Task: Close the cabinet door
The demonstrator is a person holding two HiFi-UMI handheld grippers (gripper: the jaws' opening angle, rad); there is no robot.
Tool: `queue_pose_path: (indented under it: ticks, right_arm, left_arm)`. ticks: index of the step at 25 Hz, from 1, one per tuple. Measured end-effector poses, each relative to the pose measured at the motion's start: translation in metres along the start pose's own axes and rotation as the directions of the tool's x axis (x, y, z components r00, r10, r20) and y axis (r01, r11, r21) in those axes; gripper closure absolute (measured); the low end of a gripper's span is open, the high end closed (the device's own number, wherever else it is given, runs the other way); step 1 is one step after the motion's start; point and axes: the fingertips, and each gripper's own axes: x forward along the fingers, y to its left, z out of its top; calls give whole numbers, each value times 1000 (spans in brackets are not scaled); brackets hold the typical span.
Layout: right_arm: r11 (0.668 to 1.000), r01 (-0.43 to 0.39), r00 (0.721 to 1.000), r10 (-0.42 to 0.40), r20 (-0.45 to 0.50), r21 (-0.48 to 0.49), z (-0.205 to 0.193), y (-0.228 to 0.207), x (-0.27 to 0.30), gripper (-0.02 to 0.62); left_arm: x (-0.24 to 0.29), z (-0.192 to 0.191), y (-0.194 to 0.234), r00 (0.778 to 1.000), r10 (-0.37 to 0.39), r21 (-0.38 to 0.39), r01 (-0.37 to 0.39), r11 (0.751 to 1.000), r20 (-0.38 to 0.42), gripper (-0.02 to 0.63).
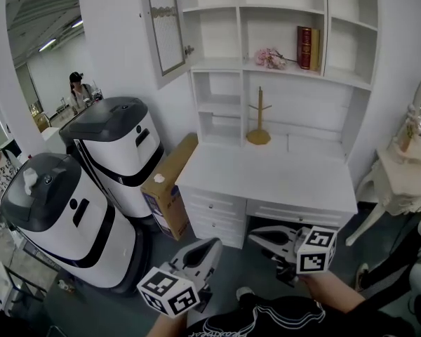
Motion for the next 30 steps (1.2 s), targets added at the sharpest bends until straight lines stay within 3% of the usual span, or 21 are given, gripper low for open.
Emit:
queue_pose_path:
  ticks: [11, 18, 24, 30]
  right_arm:
    - [997, -54, 999, 53, 9, 48, 4, -55, 31, 589]
    - [995, -77, 997, 75, 21, 69, 33, -137, 74, 589]
    - [994, -72, 997, 70, 22, 84, 63, -218, 101, 589]
    - [996, -86, 996, 85, 25, 24, 99, -269, 120, 589]
  left_arm:
    - [31, 0, 53, 998, 54, -46, -55, 997, -25, 603]
    - [91, 17, 120, 997, 66, -75, -68, 995, -25, 603]
    - [151, 28, 172, 998, 51, -161, -55, 985, -28, 603]
    - [203, 56, 204, 999, 41, -128, -40, 991, 3, 603]
